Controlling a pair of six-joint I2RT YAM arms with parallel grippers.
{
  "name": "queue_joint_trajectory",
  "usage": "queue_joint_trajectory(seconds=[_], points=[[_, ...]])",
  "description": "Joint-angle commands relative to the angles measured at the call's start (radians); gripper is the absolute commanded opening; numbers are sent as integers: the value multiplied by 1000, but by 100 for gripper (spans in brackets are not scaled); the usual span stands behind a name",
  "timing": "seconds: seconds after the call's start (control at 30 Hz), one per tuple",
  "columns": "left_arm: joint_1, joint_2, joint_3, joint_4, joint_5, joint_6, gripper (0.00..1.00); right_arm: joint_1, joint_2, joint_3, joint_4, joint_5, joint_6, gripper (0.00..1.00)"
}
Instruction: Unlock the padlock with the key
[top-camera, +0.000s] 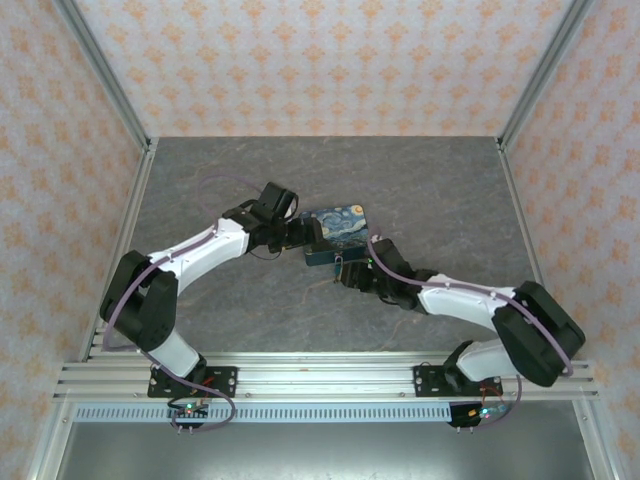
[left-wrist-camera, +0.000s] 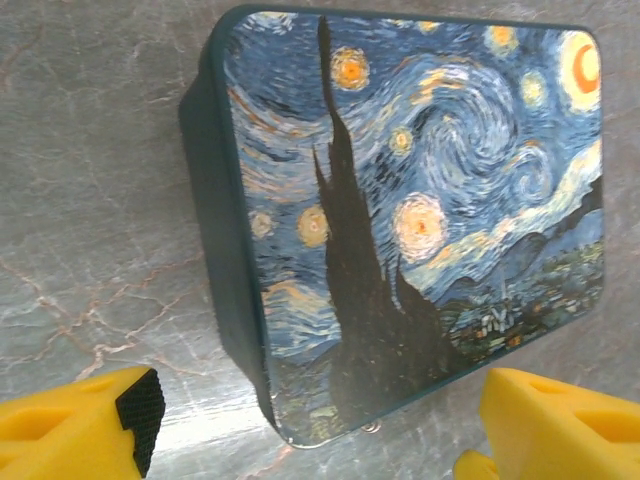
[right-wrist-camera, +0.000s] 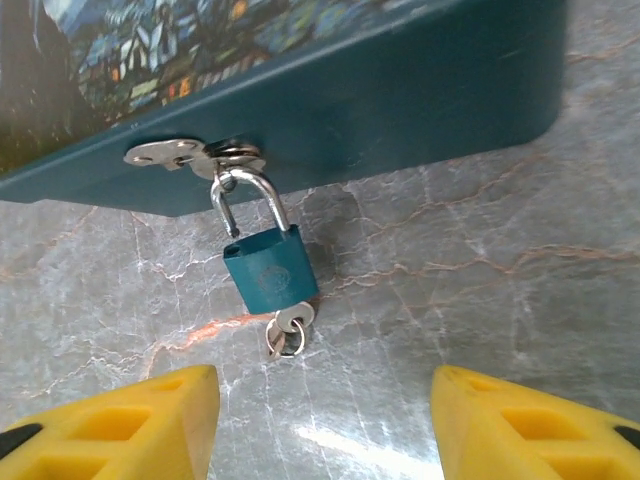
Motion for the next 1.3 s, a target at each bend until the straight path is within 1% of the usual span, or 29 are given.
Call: queue_joint_trajectory(seconds=[0.0, 0.1, 0.37, 0.6, 0.77, 0.87, 0.97, 1.13, 1.27], points=[[3, 12, 34, -69, -66, 46, 83, 38, 53, 79, -71, 110, -10, 58], [3, 19, 29, -67, -67, 46, 83, 59, 99, 114, -86, 130, -12, 58], [2, 30, 18, -46, -57, 41, 83, 70, 195, 189, -127, 160, -10, 57], [3, 39, 13, -32, -49, 37, 83, 80, 243, 236, -134, 165, -13, 56], [2, 48, 9, -24, -44, 35, 83, 81, 275, 258, -137, 170, -15, 53], [2, 54, 5, -18, -42, 34, 83, 81, 287, 265, -137, 182, -20, 48], [2, 54, -1, -14, -40, 33, 83, 81, 290, 267, -137, 185, -24, 40], [3, 54, -8, -14, -41, 35, 83, 81, 269, 252, -140, 187, -28, 23], [3, 59, -12, -15, -49, 40, 83, 81, 238, 226, -136, 187, -36, 15]])
